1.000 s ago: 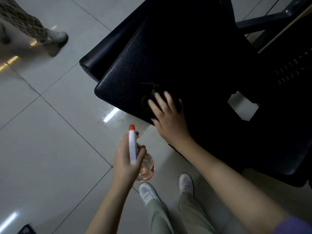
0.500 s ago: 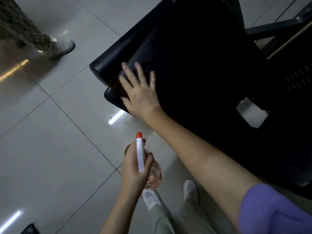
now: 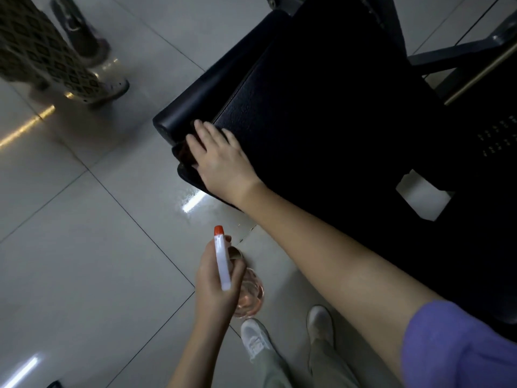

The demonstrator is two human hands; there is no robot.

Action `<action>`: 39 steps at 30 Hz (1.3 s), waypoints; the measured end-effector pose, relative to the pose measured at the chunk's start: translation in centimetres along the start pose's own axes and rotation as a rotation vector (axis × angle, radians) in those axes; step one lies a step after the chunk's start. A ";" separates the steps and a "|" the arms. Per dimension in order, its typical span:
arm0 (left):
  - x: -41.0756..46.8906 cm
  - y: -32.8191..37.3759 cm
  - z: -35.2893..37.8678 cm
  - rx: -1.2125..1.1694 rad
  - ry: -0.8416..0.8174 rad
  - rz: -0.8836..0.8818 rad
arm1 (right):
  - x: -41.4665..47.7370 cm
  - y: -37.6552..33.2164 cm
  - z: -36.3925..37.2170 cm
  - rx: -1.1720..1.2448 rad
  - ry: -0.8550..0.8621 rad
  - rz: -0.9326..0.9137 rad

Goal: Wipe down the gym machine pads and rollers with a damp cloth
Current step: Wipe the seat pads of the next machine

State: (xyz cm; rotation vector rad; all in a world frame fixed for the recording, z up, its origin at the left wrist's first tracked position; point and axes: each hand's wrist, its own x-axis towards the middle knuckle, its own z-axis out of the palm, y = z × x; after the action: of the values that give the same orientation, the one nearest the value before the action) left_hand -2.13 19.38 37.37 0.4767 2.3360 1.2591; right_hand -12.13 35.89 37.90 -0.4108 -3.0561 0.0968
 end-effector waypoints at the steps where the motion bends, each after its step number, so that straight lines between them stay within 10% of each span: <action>1: 0.1 0.2 0.0 0.008 0.006 0.007 | 0.2 0.7 -0.4 0.025 -0.030 0.018; 16: 1.0 6.1 -1.3 -0.002 0.026 0.087 | -1.4 7.4 -1.3 0.111 -0.041 0.306; 22: 1.7 9.2 -1.6 0.022 0.028 0.165 | -6.0 11.5 0.0 0.042 -0.038 -0.005; 28: 3.4 10.4 -0.7 0.000 0.035 0.157 | -6.2 11.9 0.2 0.101 -0.030 0.295; 39: 7.0 12.0 0.0 0.023 -0.023 0.164 | -10.5 13.4 1.4 0.059 -0.071 0.267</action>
State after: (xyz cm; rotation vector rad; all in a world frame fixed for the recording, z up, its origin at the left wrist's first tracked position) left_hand -6.93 29.11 46.01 0.6997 2.3336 1.2929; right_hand 1.46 45.96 35.05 -0.8259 -3.0384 0.2165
